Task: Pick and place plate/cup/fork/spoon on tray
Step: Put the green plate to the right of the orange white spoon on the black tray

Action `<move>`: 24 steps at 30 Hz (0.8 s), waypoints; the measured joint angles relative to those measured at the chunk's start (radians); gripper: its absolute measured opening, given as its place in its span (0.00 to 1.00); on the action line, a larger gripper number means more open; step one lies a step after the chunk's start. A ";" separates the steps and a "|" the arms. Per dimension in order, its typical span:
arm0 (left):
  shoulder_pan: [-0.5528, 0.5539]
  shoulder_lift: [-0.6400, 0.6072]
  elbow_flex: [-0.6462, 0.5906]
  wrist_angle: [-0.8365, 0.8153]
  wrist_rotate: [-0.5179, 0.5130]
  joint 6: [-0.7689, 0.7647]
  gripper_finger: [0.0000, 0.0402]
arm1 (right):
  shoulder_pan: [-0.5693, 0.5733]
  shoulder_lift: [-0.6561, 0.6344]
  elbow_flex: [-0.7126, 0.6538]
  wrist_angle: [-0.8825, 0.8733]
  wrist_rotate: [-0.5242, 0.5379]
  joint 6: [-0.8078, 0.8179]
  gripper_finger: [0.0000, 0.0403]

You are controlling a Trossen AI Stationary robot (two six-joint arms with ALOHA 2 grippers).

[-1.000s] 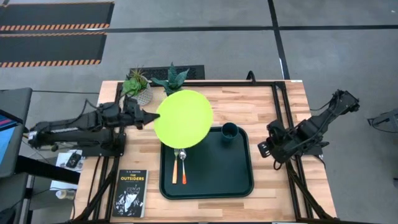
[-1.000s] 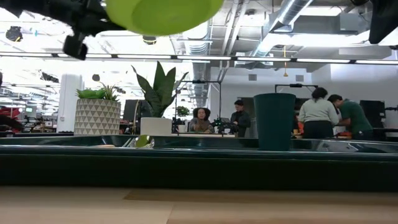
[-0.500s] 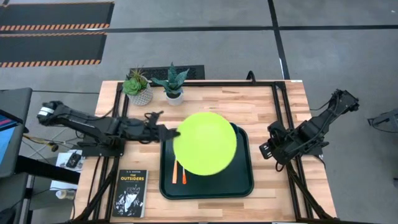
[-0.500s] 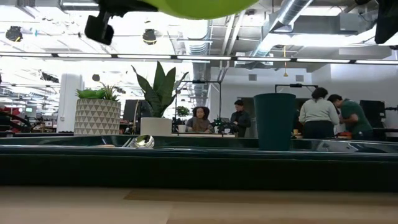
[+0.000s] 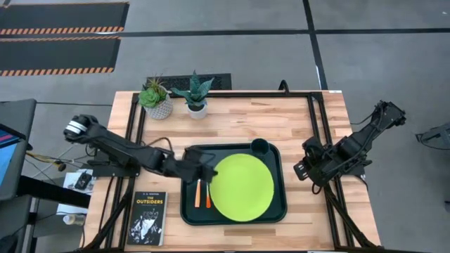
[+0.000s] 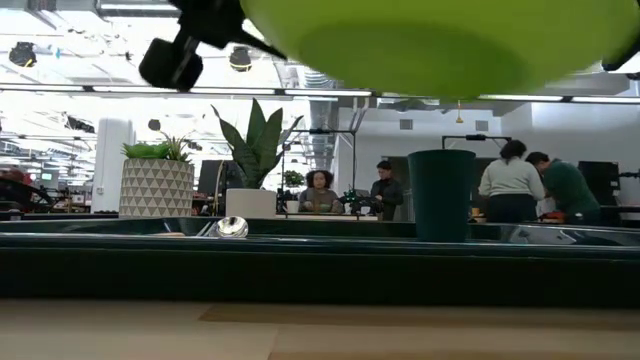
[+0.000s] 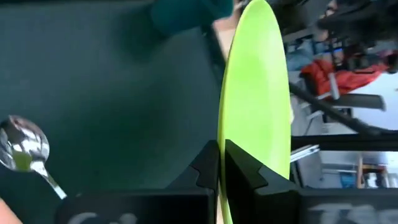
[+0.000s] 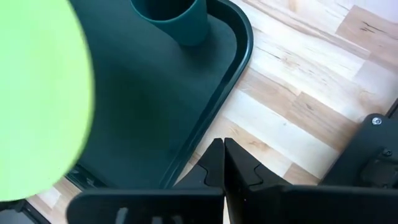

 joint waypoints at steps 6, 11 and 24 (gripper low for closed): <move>-0.011 0.118 0.001 0.010 0.038 -0.080 0.00 | 0.000 0.000 0.000 0.001 0.000 -0.024 0.05; -0.010 0.190 0.001 0.062 0.046 -0.114 0.00 | 0.000 0.000 0.000 0.002 0.000 -0.049 0.04; 0.044 0.257 0.001 0.128 0.042 -0.099 0.00 | 0.000 0.000 0.000 0.003 0.007 -0.076 0.06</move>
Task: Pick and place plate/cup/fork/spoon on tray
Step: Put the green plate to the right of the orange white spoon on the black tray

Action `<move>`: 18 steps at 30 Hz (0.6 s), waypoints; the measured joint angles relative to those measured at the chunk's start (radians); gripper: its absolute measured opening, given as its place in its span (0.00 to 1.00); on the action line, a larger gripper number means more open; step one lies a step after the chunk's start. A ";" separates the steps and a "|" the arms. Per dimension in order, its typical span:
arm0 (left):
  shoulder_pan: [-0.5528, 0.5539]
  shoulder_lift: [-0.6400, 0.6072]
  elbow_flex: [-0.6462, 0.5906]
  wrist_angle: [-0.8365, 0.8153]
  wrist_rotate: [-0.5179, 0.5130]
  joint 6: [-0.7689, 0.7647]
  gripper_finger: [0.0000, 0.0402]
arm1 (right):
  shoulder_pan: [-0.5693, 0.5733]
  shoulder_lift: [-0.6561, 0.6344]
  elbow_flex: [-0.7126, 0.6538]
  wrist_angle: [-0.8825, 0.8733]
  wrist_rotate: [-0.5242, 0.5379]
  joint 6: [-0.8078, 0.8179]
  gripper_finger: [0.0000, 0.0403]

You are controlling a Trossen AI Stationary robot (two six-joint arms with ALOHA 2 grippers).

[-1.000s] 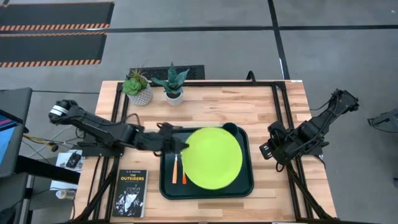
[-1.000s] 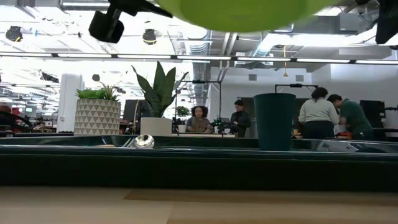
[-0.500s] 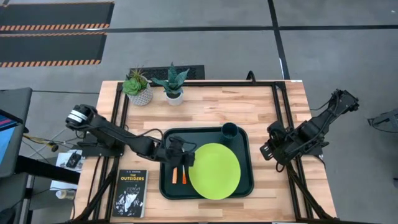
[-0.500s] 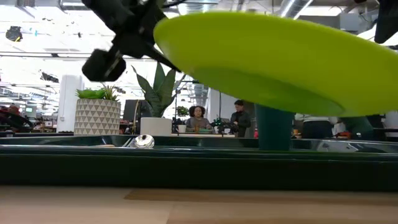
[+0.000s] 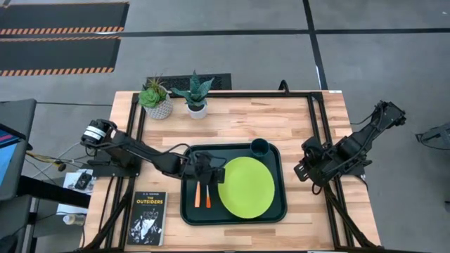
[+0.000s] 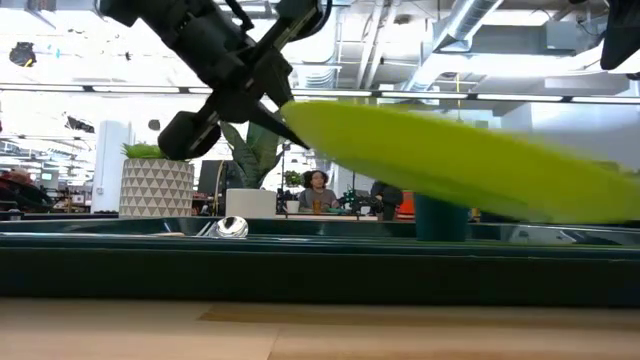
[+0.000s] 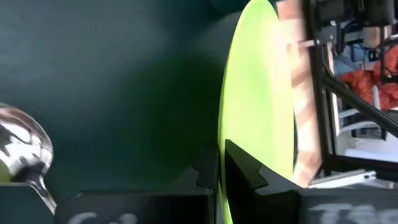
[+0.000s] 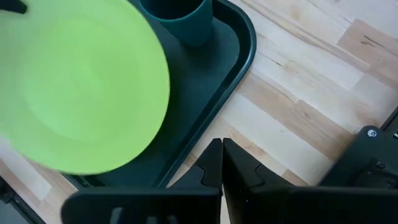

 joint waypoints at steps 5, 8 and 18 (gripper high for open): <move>0.020 0.000 -0.009 -0.004 0.018 0.007 0.00 | 0.000 0.000 0.000 0.000 0.000 0.000 0.04; 0.025 0.000 -0.009 -0.002 0.034 0.023 0.00 | 0.000 0.000 0.000 0.000 0.000 -0.001 0.04; 0.026 0.053 -0.008 0.013 0.038 0.000 0.00 | 0.000 0.001 0.000 0.005 0.003 0.000 0.05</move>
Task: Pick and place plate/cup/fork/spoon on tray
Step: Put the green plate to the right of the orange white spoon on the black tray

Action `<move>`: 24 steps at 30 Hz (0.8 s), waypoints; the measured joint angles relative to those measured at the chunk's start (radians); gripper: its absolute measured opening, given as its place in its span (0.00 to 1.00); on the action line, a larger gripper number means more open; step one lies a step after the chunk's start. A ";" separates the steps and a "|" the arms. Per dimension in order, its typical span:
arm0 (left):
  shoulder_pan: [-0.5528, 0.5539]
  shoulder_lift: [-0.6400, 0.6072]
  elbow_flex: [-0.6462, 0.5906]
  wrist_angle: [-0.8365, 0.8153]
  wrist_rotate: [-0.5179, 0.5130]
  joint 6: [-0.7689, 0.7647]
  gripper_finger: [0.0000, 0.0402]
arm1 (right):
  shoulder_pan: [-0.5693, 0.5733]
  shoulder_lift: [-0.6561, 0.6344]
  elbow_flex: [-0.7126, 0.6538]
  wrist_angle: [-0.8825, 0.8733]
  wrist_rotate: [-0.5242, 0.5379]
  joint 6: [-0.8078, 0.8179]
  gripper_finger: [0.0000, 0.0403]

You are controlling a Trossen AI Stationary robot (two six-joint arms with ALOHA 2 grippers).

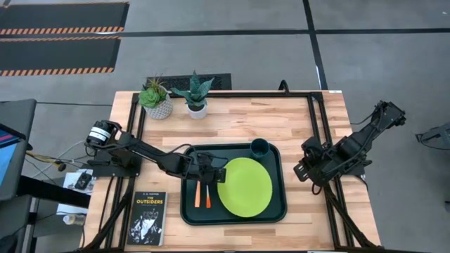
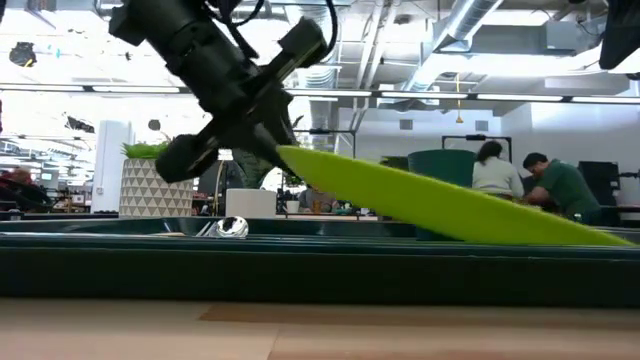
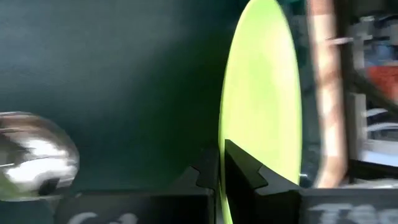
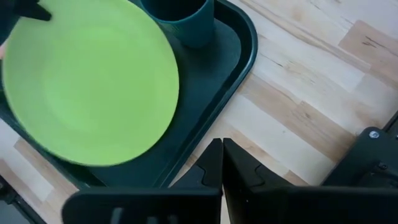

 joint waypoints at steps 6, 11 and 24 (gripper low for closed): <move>0.004 0.009 -0.003 -0.017 0.001 0.004 0.00 | 0.000 -0.001 0.000 0.011 0.005 0.000 0.04; 0.005 0.054 -0.001 0.029 0.038 -0.006 0.00 | 0.000 -0.001 0.000 0.016 0.007 0.000 0.05; 0.015 0.079 0.000 0.046 0.044 -0.006 0.00 | 0.000 0.000 0.000 0.024 0.008 0.000 0.04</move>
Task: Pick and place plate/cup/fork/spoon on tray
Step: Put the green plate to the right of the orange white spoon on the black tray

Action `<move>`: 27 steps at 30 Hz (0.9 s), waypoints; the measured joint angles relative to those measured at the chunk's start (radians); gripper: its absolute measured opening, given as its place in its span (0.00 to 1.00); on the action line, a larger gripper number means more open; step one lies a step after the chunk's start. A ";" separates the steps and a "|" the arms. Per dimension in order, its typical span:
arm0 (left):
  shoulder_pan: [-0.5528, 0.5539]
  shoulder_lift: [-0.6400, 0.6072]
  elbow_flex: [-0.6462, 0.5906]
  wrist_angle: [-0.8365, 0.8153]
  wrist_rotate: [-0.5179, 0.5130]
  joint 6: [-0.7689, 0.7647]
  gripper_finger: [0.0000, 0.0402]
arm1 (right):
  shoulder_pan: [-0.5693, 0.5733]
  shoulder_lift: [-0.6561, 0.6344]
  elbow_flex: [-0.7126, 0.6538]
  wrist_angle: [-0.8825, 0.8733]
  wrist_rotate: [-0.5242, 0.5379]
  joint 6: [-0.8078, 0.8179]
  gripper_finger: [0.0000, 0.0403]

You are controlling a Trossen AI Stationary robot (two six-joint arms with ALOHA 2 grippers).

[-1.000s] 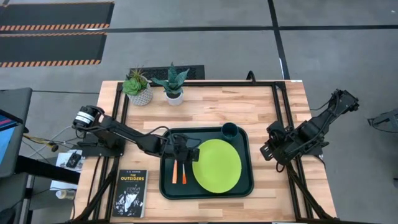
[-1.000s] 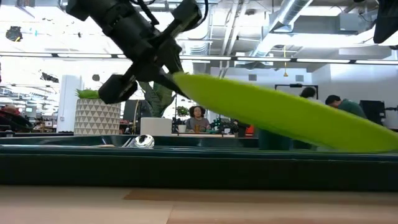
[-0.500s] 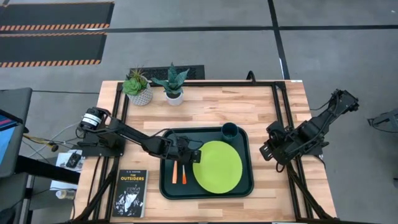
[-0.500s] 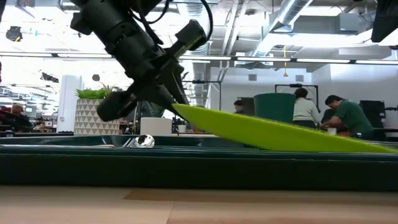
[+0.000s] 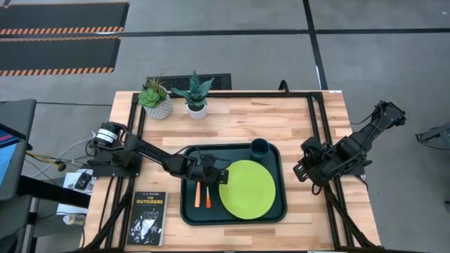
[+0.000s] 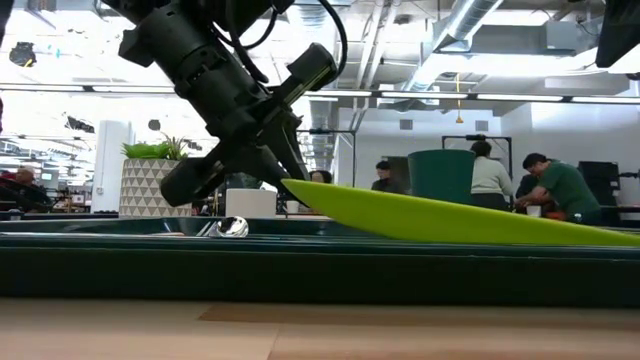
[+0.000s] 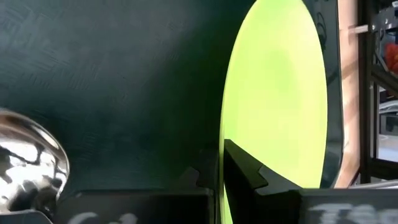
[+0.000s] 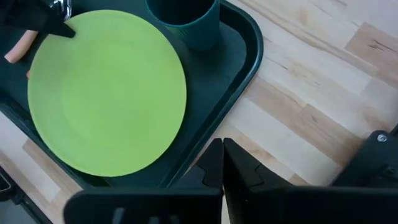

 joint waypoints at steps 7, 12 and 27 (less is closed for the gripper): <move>0.020 0.000 0.000 -0.005 0.004 0.017 0.00 | 0.000 0.000 0.000 0.008 0.000 0.000 0.06; 0.019 0.000 0.000 -0.009 -0.002 0.018 0.00 | 0.000 0.000 0.000 0.015 0.000 0.000 0.05; 0.019 0.000 0.000 -0.002 0.002 0.029 0.00 | 0.000 0.000 0.000 0.016 0.000 0.000 0.06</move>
